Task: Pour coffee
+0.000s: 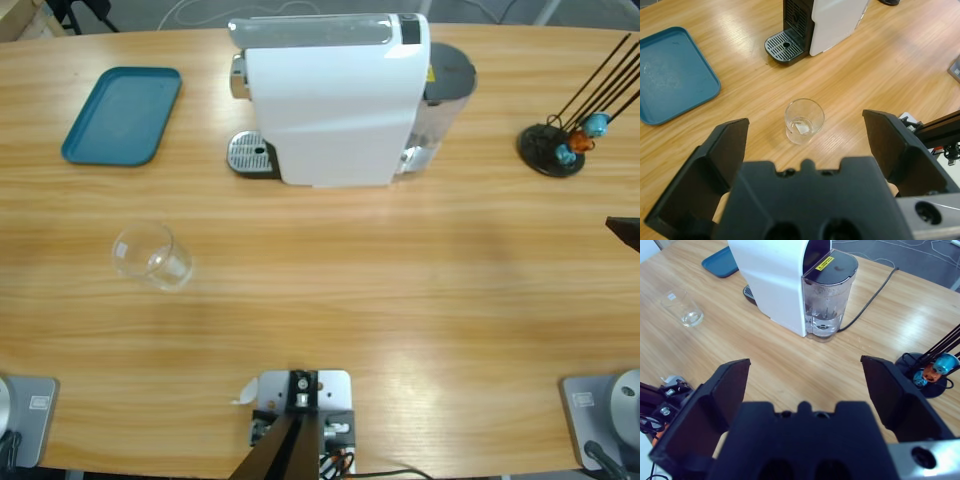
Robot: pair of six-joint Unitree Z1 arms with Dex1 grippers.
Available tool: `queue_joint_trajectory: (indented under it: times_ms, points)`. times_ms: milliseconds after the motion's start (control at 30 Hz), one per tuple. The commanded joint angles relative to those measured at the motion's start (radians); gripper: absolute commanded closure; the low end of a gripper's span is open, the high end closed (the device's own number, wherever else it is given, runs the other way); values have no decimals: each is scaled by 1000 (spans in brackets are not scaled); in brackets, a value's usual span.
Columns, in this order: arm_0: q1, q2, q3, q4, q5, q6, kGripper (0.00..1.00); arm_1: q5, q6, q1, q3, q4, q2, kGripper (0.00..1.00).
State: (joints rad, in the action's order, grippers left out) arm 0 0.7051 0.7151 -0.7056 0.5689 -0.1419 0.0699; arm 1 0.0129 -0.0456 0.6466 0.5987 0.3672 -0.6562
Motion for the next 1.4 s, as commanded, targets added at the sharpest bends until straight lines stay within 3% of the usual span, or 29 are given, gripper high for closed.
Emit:
queue_joint_trajectory:
  times_ms: [33, 367, 467, 600, 733, 867, 1200, 1400]
  points:
    - [-9, 14, 35, -14, 14, -1, 0, 12, -11, 7, -40, -7, -20, 0]
    - [-9, 1, 36, -15, 40, 33, 0, 12, -11, 7, -40, -7, -20, 0]
    - [-35, 25, -45, 11, 56, 81, 0, 13, -11, 7, -40, -8, -25, 0]
    - [-106, 181, -192, 15, 42, 138, 0, 16, -11, 7, -40, -10, -30, 0]
    - [-117, 384, -305, -23, -47, 178, 0, 18, -11, 7, -40, -10, -30, 0]
    - [-130, 591, -367, -119, -99, 451, 23, 17, -11, 7, -41, -11, -34, 0]
    - [-150, 863, -503, -173, -152, 715, 4, 24, -11, 7, -42, -11, -34, 0]
    - [-150, 997, -606, -178, -332, 728, 58, 22, -11, 7, -44, -15, -37, 0]
